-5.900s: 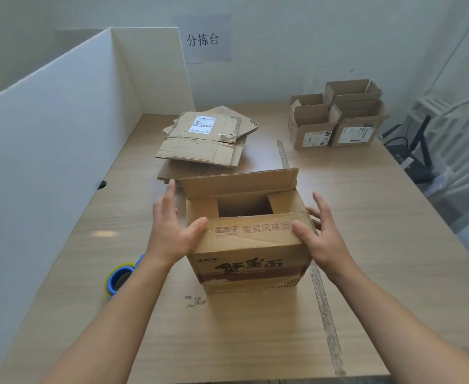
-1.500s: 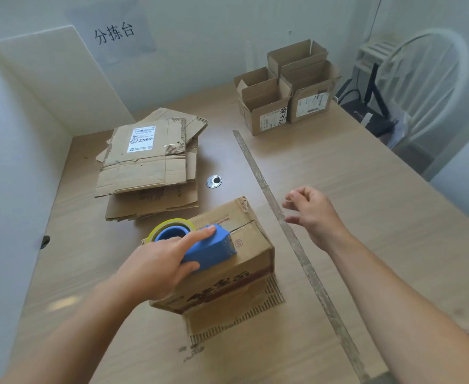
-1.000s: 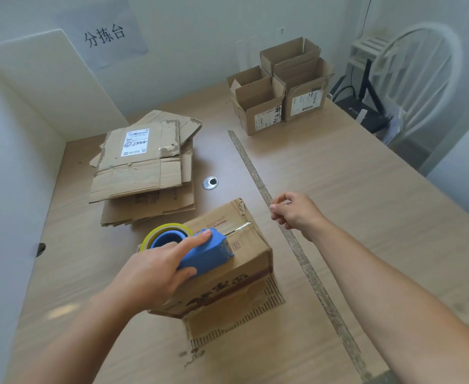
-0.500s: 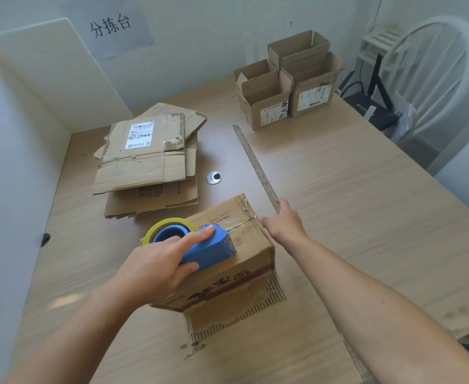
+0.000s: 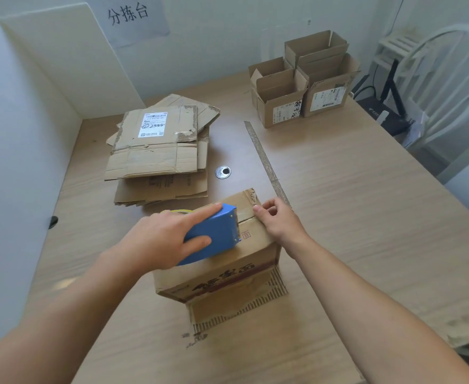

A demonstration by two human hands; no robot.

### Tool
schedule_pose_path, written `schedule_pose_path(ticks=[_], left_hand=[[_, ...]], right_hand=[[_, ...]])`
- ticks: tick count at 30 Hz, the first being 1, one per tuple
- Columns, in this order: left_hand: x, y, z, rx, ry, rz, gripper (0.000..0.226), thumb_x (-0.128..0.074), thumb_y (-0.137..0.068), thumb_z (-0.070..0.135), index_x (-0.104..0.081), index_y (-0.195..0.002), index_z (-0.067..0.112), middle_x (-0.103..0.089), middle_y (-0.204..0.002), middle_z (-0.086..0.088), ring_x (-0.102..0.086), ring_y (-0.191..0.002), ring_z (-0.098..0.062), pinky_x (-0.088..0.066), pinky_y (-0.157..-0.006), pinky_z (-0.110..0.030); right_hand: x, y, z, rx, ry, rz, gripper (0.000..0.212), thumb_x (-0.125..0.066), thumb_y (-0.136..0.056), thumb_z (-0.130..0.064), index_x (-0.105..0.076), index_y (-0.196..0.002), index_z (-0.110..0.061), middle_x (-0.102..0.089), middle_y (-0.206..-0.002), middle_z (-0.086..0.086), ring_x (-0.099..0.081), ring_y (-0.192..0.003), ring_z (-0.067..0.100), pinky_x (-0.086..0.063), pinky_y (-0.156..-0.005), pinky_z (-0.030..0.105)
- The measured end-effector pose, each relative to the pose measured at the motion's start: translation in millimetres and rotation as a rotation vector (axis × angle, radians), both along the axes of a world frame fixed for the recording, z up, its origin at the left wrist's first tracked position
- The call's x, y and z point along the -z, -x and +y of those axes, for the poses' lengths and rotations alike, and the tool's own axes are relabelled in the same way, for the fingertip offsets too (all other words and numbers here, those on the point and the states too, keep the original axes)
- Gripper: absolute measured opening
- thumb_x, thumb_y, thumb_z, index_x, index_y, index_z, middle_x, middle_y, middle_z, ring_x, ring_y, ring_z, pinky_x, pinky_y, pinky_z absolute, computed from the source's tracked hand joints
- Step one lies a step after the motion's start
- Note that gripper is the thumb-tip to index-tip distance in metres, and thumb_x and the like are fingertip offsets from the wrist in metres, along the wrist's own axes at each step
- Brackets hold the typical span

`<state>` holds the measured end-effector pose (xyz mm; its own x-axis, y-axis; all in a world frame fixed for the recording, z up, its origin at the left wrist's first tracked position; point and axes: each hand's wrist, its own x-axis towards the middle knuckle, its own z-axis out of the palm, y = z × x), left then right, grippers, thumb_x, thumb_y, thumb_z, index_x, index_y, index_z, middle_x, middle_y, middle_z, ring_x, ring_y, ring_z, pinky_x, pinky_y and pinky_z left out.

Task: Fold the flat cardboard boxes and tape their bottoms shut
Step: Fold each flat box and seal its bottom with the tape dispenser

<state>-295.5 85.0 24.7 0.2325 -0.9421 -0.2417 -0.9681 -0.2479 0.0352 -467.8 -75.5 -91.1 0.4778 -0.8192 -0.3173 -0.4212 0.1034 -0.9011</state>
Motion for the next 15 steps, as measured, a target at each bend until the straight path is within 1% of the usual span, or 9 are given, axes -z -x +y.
schedule_pose_path(ticks=[2, 3, 4, 5, 7, 8, 11, 15], left_hand=[[-8.8, -12.1, -1.0, -0.048, -0.075, 0.070, 0.060, -0.042, -0.092, 0.064, 0.001, -0.130, 0.080, -0.056, -0.092, 0.004, -0.053, -0.082, -0.016, -0.048, -0.072, -0.033], [-12.5, -20.2, 0.4, -0.068, -0.105, 0.108, 0.057, -0.043, -0.090, 0.066, 0.001, -0.121, 0.086, -0.058, -0.090, 0.004, -0.054, -0.081, -0.014, -0.051, -0.075, -0.034], [-16.5, -28.8, 3.0, -0.083, -0.127, 0.143, 0.055, -0.043, -0.086, 0.069, -0.001, -0.113, 0.089, -0.060, -0.093, 0.004, -0.055, -0.083, -0.012, -0.053, -0.077, -0.035], [-20.0, -37.4, 6.5, -0.100, -0.147, 0.182, 0.052, -0.043, -0.080, 0.073, -0.004, -0.110, 0.091, -0.063, -0.098, 0.005, -0.056, -0.086, -0.010, -0.054, -0.078, -0.035], [-27.6, -50.1, 14.3, -0.136, -0.177, 0.270, 0.050, -0.039, -0.066, 0.079, -0.016, -0.109, 0.089, -0.064, -0.107, 0.010, -0.057, -0.092, -0.007, -0.053, -0.082, -0.033], [-31.1, -54.9, 17.5, -0.147, -0.191, 0.307, 0.051, -0.038, -0.063, 0.079, -0.022, -0.110, 0.087, -0.064, -0.111, 0.013, -0.057, -0.095, -0.005, -0.053, -0.084, -0.032], [-37.1, -66.6, 24.7, -0.169, -0.250, 0.397, 0.047, -0.046, -0.068, 0.071, -0.031, -0.111, 0.083, -0.061, -0.116, 0.021, -0.057, -0.102, -0.004, -0.050, -0.090, -0.032], [-36.7, -85.5, 38.5, -0.216, -0.285, 0.540, 0.044, -0.056, -0.071, 0.062, -0.043, -0.109, 0.079, -0.060, -0.116, 0.027, -0.060, -0.104, -0.001, -0.048, -0.096, -0.034]], right_hand=[[2.3, -0.5, -0.4, 0.020, -0.087, -0.079, 0.028, -0.066, -0.093, -0.041, -0.055, -0.096, -0.015, -0.065, -0.097, 0.008, -0.064, -0.085, 0.020, -0.052, -0.078, 0.038], [3.1, -0.6, -0.3, 0.030, -0.116, -0.113, 0.026, -0.067, -0.093, -0.039, -0.055, -0.094, -0.016, -0.064, -0.096, 0.009, -0.063, -0.083, 0.021, -0.051, -0.077, 0.038], [3.3, -0.8, 0.0, 0.035, -0.124, -0.125, 0.025, -0.067, -0.093, -0.037, -0.054, -0.093, -0.016, -0.063, -0.094, 0.009, -0.063, -0.082, 0.021, -0.051, -0.076, 0.038], [4.2, -0.9, 0.3, 0.036, -0.120, -0.127, 0.024, -0.067, -0.093, -0.037, -0.054, -0.092, -0.017, -0.062, -0.091, 0.007, -0.062, -0.082, 0.021, -0.050, -0.076, 0.038], [5.0, -2.0, 1.5, 0.035, -0.088, -0.100, 0.023, -0.067, -0.093, -0.037, -0.054, -0.091, -0.019, -0.063, -0.089, 0.004, -0.063, -0.082, 0.021, -0.051, -0.077, 0.037], [4.1, -2.3, 2.3, 0.029, -0.051, -0.058, 0.023, -0.066, -0.094, -0.039, -0.055, -0.093, -0.019, -0.064, -0.089, 0.002, -0.064, -0.083, 0.020, -0.051, -0.079, 0.037], [0.8, -3.6, 2.7, 0.007, 0.062, 0.074, 0.025, -0.062, -0.095, -0.042, -0.058, -0.099, -0.018, -0.067, -0.093, -0.002, -0.064, -0.088, 0.016, -0.050, -0.080, 0.036], [-1.9, -3.1, 2.4, -0.012, 0.136, 0.172, 0.026, -0.059, -0.095, -0.046, -0.060, -0.101, -0.021, -0.068, -0.094, -0.006, -0.064, -0.095, 0.019, -0.051, -0.086, 0.038]])
